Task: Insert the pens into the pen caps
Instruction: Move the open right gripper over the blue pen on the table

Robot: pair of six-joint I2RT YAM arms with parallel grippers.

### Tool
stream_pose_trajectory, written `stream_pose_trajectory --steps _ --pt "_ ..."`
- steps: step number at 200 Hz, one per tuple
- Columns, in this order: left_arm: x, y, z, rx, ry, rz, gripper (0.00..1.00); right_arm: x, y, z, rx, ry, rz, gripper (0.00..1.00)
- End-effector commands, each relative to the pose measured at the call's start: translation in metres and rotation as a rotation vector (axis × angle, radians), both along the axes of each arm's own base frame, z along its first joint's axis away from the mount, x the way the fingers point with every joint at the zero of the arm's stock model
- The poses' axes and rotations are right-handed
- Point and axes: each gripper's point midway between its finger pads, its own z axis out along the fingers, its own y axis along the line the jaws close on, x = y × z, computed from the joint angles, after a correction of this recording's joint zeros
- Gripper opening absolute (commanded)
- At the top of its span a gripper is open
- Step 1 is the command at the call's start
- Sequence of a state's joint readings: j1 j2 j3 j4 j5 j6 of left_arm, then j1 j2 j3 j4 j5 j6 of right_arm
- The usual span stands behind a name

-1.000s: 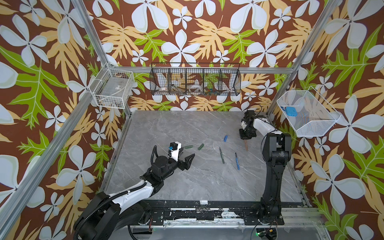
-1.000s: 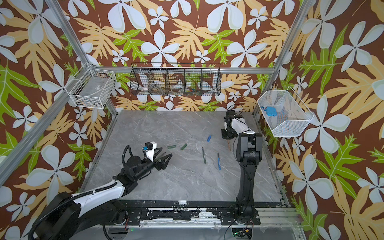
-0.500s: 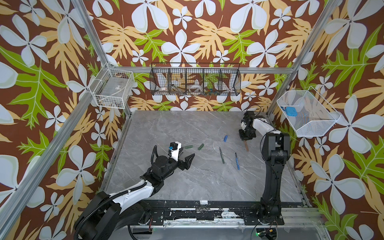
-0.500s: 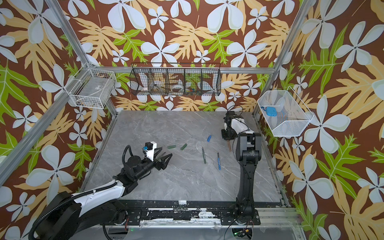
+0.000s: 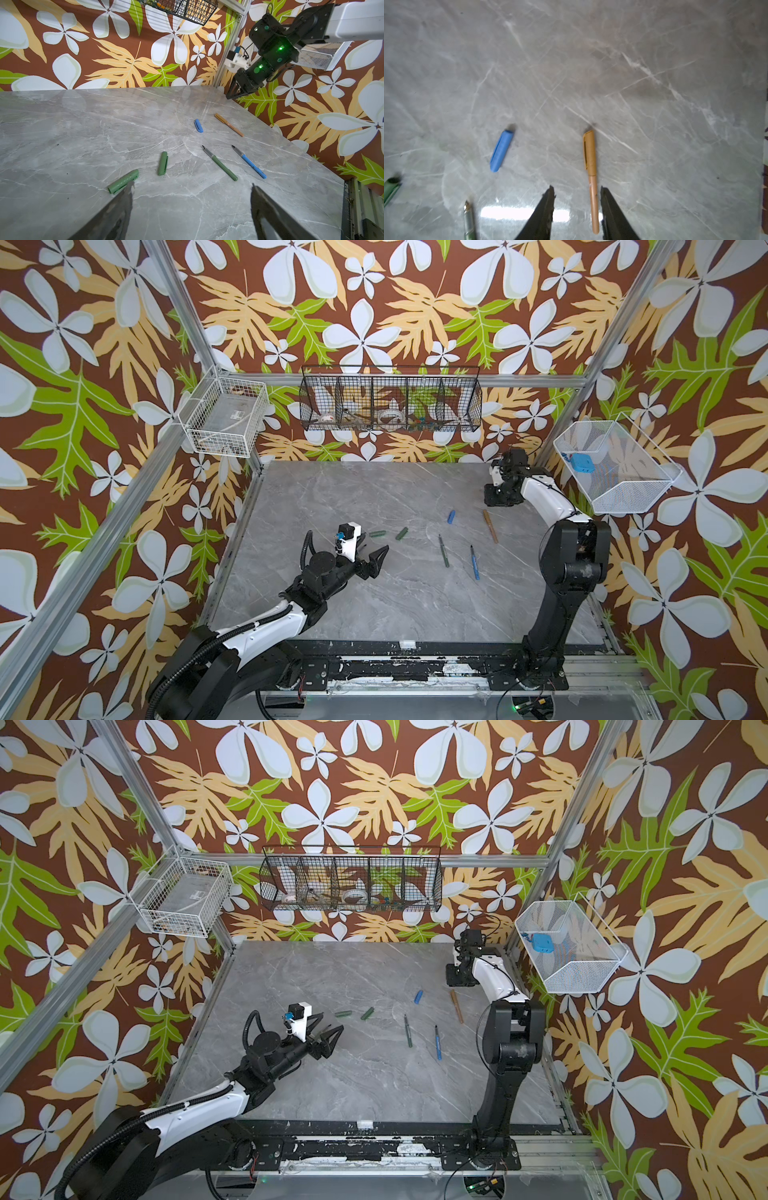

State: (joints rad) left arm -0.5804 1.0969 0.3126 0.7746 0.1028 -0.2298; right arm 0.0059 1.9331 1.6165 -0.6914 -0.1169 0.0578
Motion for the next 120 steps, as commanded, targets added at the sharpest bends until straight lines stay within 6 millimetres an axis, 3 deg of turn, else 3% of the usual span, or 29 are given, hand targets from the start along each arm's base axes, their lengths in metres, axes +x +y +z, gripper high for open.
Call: stream_pose_trajectory --steps 1,26,54,94,120 --pt "0.004 0.009 0.007 -0.022 -0.018 0.06 0.88 -0.006 0.029 0.014 0.073 -0.081 0.047 0.38" --pt "0.004 0.028 0.015 -0.054 -0.047 0.149 0.88 -0.029 0.051 0.026 0.086 -0.123 0.075 0.39" --pt "0.002 0.049 0.022 -0.067 -0.087 0.247 0.93 -0.056 0.058 0.044 0.132 -0.17 0.058 0.39" --pt "0.0 0.07 0.029 -0.097 -0.115 0.347 1.0 -0.1 0.059 0.036 0.152 -0.128 0.029 0.41" --pt "-0.001 0.071 0.03 -0.103 -0.121 0.346 1.0 -0.114 0.047 0.021 0.099 -0.096 -0.026 0.42"
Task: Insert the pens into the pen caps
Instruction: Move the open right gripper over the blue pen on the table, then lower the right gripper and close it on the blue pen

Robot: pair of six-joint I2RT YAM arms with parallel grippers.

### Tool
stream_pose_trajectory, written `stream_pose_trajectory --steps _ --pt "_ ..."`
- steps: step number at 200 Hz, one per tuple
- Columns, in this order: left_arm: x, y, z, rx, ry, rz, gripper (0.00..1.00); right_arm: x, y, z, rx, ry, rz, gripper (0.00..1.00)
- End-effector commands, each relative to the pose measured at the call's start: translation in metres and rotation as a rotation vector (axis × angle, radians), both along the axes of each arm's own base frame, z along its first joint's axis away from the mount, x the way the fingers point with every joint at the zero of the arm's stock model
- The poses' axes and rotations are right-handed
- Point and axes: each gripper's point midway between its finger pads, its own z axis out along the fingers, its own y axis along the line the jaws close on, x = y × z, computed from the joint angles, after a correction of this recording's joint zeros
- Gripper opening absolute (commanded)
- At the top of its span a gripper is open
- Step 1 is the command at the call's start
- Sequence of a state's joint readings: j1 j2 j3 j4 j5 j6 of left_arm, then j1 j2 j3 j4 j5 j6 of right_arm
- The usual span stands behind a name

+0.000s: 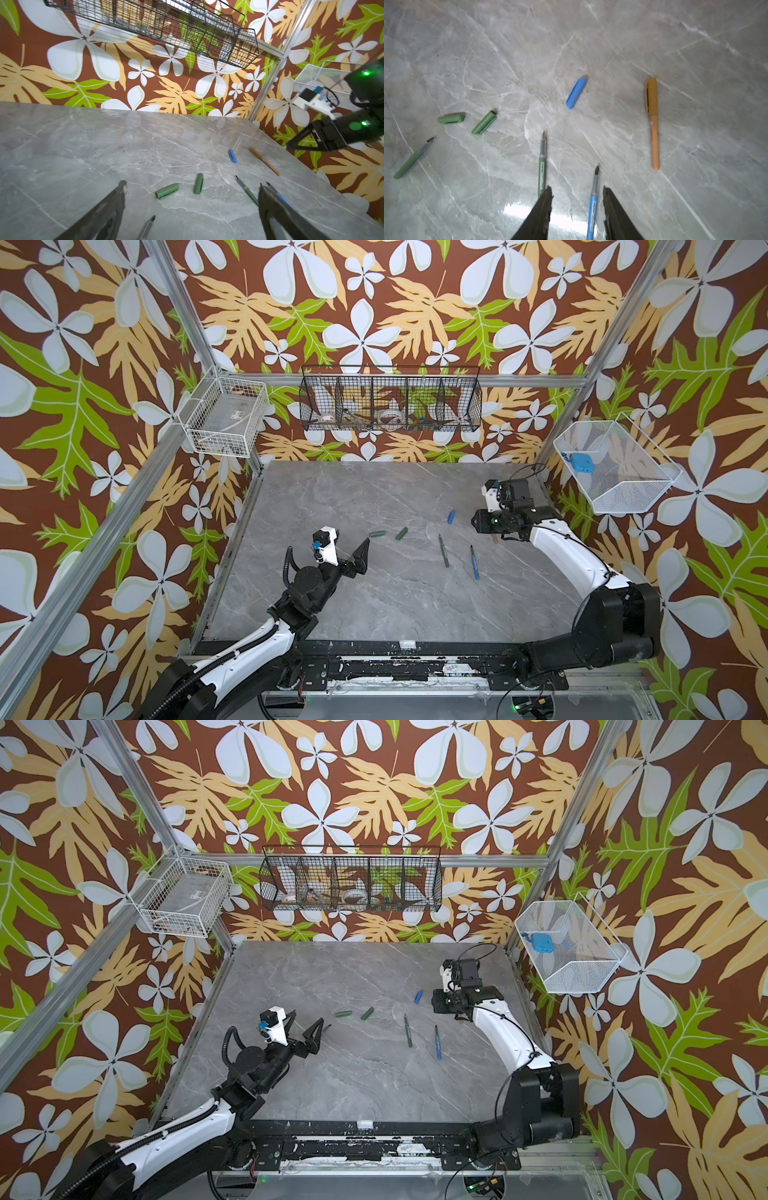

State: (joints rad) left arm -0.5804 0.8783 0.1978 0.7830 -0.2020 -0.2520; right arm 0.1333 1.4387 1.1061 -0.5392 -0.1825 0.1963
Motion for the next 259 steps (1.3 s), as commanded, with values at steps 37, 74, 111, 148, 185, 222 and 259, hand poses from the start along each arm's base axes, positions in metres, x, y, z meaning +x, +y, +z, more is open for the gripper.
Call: stream_pose_trajectory --steps 37,74,111,148,185,222,259 --pt "0.007 0.0 0.003 -0.009 -0.002 0.022 1.0 -0.014 -0.024 -0.031 -0.104 0.094 -0.106 0.42" --pt "0.007 -0.012 0.005 -0.013 0.014 -0.035 1.0 -0.022 -0.024 -0.053 -0.124 0.156 -0.099 0.43" --pt "0.009 -0.01 -0.002 0.0 0.021 -0.019 1.0 -0.038 -0.022 -0.082 -0.169 0.241 -0.083 0.43" --pt "0.011 -0.017 -0.007 0.01 0.039 -0.047 1.0 -0.045 -0.012 -0.103 -0.16 0.278 -0.054 0.43" --pt "0.013 -0.025 -0.012 0.017 0.057 -0.079 1.0 -0.04 -0.011 -0.115 -0.176 0.31 -0.038 0.43" --pt "0.014 -0.027 -0.013 0.02 0.063 -0.088 1.0 -0.03 -0.008 -0.116 -0.177 0.309 -0.026 0.42" --pt "0.014 -0.027 -0.015 0.025 0.063 -0.088 1.0 -0.029 -0.01 -0.122 -0.202 0.336 -0.011 0.4"
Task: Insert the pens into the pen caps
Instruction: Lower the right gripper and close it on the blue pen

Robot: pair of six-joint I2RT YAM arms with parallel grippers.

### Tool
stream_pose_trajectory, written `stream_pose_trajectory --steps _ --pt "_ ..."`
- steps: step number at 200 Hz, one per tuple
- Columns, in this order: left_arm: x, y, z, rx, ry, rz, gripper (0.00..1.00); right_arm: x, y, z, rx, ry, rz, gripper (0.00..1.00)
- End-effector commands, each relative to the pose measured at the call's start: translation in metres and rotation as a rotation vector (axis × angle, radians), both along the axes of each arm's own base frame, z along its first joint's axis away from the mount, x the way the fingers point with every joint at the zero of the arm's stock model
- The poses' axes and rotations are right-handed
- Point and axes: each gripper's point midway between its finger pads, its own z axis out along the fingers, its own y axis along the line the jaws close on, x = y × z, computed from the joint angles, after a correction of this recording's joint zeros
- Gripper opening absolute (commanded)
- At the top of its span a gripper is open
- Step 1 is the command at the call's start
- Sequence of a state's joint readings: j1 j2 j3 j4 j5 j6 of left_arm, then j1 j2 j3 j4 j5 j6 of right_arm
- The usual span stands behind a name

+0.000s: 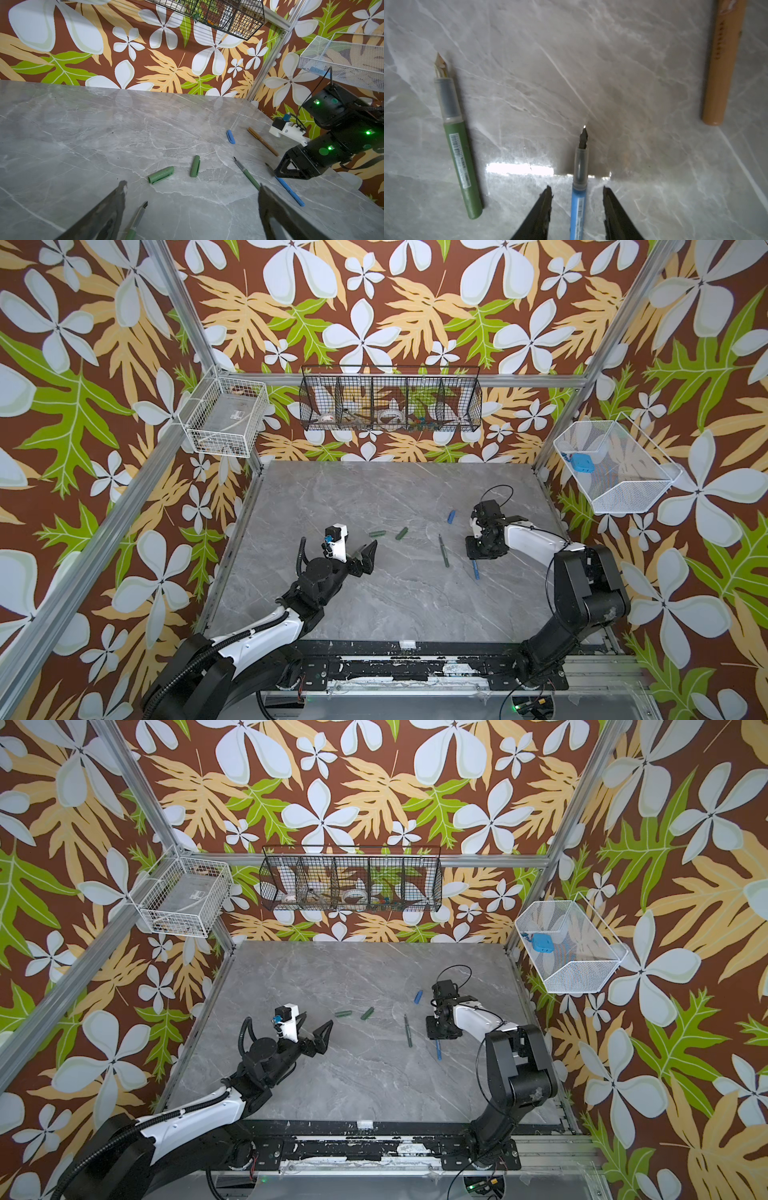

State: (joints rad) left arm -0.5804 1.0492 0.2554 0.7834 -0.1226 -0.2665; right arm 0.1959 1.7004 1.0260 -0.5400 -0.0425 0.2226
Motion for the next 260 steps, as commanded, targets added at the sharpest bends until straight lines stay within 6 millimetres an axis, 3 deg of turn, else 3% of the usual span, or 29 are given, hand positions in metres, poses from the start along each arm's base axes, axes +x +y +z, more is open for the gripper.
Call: stream_pose_trajectory --steps 1,122,185,230,260 --pt "0.001 -0.003 0.012 -0.023 -0.038 -0.01 1.0 -0.001 -0.004 -0.003 -0.029 0.018 0.014 0.4" --pt "0.0 -0.004 0.011 -0.014 -0.041 -0.02 1.0 0.002 -0.002 -0.017 -0.057 0.067 0.038 0.29" --pt "-0.001 -0.005 0.012 -0.014 -0.042 -0.027 1.0 0.0 0.0 -0.024 -0.06 0.095 0.047 0.09" --pt "-0.001 -0.007 0.012 -0.012 -0.041 -0.036 1.0 0.009 0.006 -0.006 -0.024 0.028 0.049 0.05" --pt "-0.004 -0.015 0.012 -0.008 -0.039 -0.084 1.0 0.02 0.027 0.019 0.098 -0.077 0.077 0.02"
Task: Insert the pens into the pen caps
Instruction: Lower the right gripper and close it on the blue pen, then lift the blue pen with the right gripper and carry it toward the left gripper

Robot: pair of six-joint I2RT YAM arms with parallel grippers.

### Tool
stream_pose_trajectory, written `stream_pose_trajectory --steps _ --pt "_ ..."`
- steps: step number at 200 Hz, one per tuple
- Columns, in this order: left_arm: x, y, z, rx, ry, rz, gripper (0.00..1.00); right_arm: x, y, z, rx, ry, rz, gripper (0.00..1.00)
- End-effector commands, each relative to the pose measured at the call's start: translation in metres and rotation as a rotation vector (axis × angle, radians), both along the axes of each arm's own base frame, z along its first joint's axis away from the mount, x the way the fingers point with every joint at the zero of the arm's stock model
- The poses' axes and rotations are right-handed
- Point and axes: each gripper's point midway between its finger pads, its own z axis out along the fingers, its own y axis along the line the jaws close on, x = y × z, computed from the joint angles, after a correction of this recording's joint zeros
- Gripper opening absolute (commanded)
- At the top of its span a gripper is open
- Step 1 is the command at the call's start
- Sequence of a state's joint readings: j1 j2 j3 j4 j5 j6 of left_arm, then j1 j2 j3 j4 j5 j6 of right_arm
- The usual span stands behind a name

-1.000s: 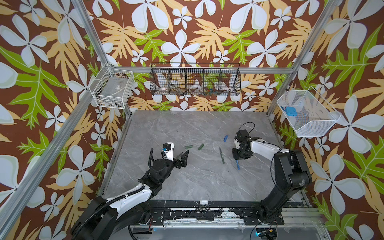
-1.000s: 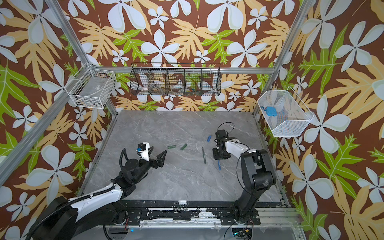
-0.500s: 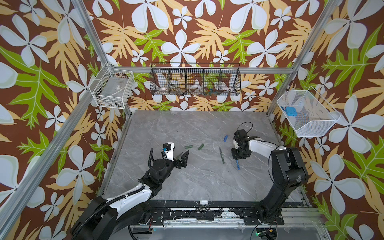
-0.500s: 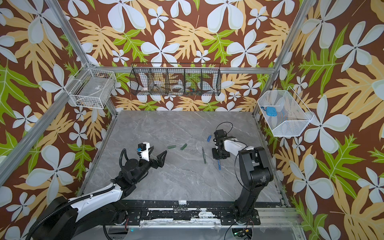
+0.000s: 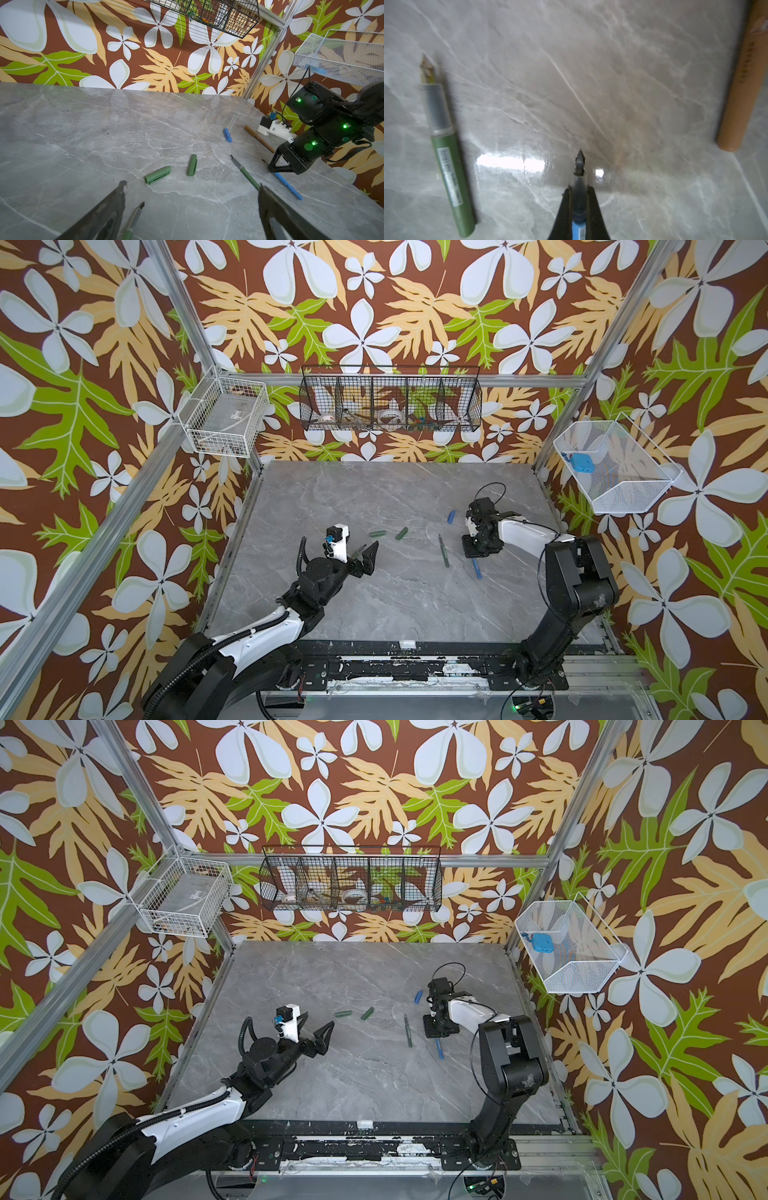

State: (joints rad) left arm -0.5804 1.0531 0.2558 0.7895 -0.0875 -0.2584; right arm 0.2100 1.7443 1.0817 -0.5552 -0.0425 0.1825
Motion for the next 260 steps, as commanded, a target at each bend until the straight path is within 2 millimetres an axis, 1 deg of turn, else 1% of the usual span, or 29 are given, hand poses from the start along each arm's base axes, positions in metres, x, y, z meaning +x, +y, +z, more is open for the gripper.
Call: stream_pose_trajectory --steps 1,16,35,41,44,48,62,63,64,68,72,83,95,116,126,139,162,181,203,227,260 --pt "-0.002 -0.009 0.012 -0.011 -0.035 -0.05 1.0 0.01 0.02 0.019 0.116 -0.08 0.027 0.02" --pt "-0.003 -0.015 0.012 -0.008 -0.032 -0.086 1.0 0.015 0.033 0.037 0.195 -0.153 0.047 0.02" --pt "-0.006 -0.024 0.011 -0.008 -0.024 -0.139 1.0 0.023 0.051 0.066 0.32 -0.269 0.071 0.01" --pt "-0.008 -0.028 0.012 -0.012 -0.024 -0.163 1.0 0.024 0.059 0.075 0.38 -0.302 0.081 0.01" --pt "-0.009 -0.031 0.012 -0.013 -0.023 -0.178 1.0 0.026 0.064 0.083 0.412 -0.331 0.087 0.0" --pt "-0.01 -0.034 0.012 -0.013 -0.021 -0.198 1.0 0.026 0.069 0.087 0.451 -0.352 0.091 0.0" --pt "-0.015 -0.047 0.01 -0.017 -0.007 -0.279 1.0 0.026 0.089 0.114 0.594 -0.453 0.114 0.0" --pt "-0.015 -0.049 0.01 -0.017 -0.006 -0.285 1.0 0.025 0.094 0.12 0.623 -0.467 0.126 0.0" --pt "-0.015 -0.049 0.01 -0.018 -0.004 -0.29 1.0 0.024 0.095 0.121 0.632 -0.475 0.131 0.0" --pt "-0.017 -0.053 0.01 -0.021 0.002 -0.313 1.0 0.022 0.099 0.125 0.657 -0.486 0.134 0.0" --pt "-0.018 -0.057 0.01 -0.024 0.008 -0.338 1.0 0.023 0.106 0.135 0.686 -0.526 0.148 0.0" --pt "-0.022 -0.068 0.009 -0.032 0.023 -0.405 1.0 0.018 0.121 0.15 0.745 -0.587 0.172 0.0" --pt "-0.028 -0.08 0.006 -0.033 0.046 -0.481 1.0 0.01 0.144 0.17 0.804 -0.644 0.228 0.0" --pt "-0.033 -0.096 0.0 -0.038 0.09 -0.588 1.0 -0.003 0.173 0.192 0.874 -0.698 0.297 0.01" --pt "-0.036 -0.102 -0.002 -0.042 0.108 -0.631 1.0 -0.007 0.184 0.198 0.89 -0.709 0.316 0.01" --pt "-0.037 -0.106 -0.006 -0.043 0.127 -0.659 1.0 -0.011 0.195 0.2 0.899 -0.706 0.337 0.01" --pt "-0.037 -0.107 -0.008 -0.026 0.13 -0.662 1.0 -0.016 0.209 0.204 0.937 -0.711 0.361 0.01" --pt "-0.034 -0.106 -0.01 -0.017 0.137 -0.648 0.97 -0.022 0.22 0.209 0.973 -0.719 0.393 0.01" --pt "-0.035 -0.107 -0.01 -0.021 0.141 -0.653 0.9 -0.029 0.233 0.214 0.989 -0.719 0.437 0.01" --pt "-0.034 -0.107 -0.01 -0.025 0.144 -0.652 0.85 -0.034 0.244 0.212 1.004 -0.702 0.464 0.02" --pt "-0.034 -0.107 -0.009 -0.026 0.147 -0.651 0.68 -0.043 0.252 0.208 1.019 -0.686 0.494 0.02"
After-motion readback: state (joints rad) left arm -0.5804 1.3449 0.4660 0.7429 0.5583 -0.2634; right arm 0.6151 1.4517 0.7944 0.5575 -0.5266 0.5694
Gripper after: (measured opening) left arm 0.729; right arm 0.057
